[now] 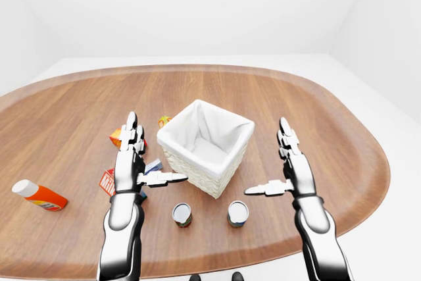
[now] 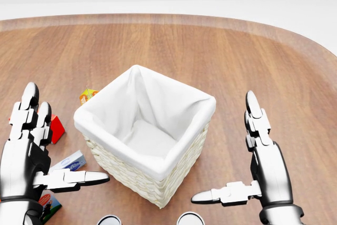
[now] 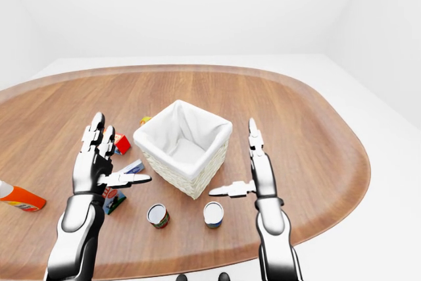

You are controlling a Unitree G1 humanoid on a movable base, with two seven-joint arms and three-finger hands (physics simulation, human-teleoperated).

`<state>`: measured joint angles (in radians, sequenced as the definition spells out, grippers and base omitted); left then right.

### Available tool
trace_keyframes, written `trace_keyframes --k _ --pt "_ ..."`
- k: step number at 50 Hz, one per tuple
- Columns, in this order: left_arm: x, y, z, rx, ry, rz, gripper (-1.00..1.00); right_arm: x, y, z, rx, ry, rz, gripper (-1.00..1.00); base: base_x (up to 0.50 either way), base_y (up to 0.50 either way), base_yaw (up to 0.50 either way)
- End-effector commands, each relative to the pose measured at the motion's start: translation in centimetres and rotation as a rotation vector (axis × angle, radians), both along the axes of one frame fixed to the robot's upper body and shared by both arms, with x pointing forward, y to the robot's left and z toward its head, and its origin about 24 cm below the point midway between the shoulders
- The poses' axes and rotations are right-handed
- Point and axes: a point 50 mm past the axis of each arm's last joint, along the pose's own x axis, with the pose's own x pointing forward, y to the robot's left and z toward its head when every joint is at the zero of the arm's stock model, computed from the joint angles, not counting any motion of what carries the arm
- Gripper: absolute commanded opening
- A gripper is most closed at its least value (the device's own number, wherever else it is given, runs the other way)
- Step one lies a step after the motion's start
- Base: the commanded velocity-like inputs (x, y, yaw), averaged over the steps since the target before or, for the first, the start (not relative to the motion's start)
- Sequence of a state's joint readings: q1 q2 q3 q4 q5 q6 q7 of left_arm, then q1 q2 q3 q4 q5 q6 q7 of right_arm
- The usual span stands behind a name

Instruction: Pick up the alphabet soup, and put it in the basket.

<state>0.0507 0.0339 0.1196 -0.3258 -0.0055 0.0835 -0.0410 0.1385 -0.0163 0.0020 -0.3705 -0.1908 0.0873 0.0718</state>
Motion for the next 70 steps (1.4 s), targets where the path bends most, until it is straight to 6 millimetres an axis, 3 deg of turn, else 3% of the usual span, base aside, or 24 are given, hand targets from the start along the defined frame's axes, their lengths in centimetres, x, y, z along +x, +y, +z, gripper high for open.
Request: trace_keyframes --k 1,17,24,36,50,70 --pt "-0.1 0.0 0.1 -0.002 -0.002 0.001 1.00 -0.5 0.2 -1.2 0.002 0.055 0.007 1.00 0.00 0.00 0.00" --pt "0.0 0.0 0.0 0.002 0.001 0.001 1.00 -1.7 0.7 -2.9 -0.026 0.140 0.050 1.00 0.00 0.00 0.00" --pt "-0.1 0.0 0.1 0.002 -0.002 0.003 1.00 -2.3 0.8 -5.2 -0.033 0.237 0.041 1.00 0.00 0.00 0.00" --pt "0.0 0.1 0.0 0.003 0.000 0.004 1.00 -3.0 1.4 -4.8 -0.064 0.226 0.060 1.00 0.00 0.00 0.00" --pt "-0.1 0.0 0.1 0.005 0.000 0.005 1.00 -4.3 1.7 -6.3 -0.102 0.288 0.060 1.00 0.00 0.00 0.00" --pt "-0.2 0.0 0.2 0.005 -0.006 0.003 1.00 -4.6 2.3 -8.1 -0.151 0.354 0.105 1.00 0.00 0.00 0.00"
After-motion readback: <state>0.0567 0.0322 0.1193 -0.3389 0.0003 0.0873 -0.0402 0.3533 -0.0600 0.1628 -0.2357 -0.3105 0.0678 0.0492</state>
